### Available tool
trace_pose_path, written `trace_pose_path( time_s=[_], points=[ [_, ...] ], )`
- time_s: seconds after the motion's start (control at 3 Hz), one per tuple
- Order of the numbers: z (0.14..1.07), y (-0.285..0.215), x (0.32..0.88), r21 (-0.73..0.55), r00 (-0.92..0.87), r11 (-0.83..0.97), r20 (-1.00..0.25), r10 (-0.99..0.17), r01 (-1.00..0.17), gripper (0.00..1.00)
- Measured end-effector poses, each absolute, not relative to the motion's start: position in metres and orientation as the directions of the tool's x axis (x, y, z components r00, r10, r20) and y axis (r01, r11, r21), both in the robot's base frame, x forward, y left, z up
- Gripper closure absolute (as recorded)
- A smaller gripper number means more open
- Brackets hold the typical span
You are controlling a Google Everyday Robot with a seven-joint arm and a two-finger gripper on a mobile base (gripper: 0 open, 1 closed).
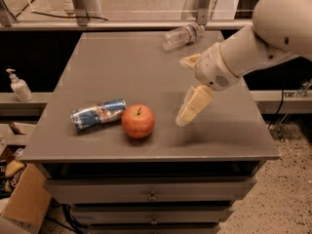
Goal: Move apple near redbull can
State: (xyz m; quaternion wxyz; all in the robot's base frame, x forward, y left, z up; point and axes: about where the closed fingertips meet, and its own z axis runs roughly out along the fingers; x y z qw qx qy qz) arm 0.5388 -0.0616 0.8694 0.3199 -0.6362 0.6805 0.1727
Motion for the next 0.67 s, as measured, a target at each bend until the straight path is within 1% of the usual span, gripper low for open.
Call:
trace_pose_path(
  time_s=[0.33,0.67],
  points=[
    [0.8770,-0.1033,0.5682,-0.150,-0.076,0.249,-0.697,-0.713,-0.957,0.00],
    [0.8791,-0.1024,0.5699,-0.155,-0.071,0.248,-0.698,-0.712,-0.956,0.00]
  ],
)
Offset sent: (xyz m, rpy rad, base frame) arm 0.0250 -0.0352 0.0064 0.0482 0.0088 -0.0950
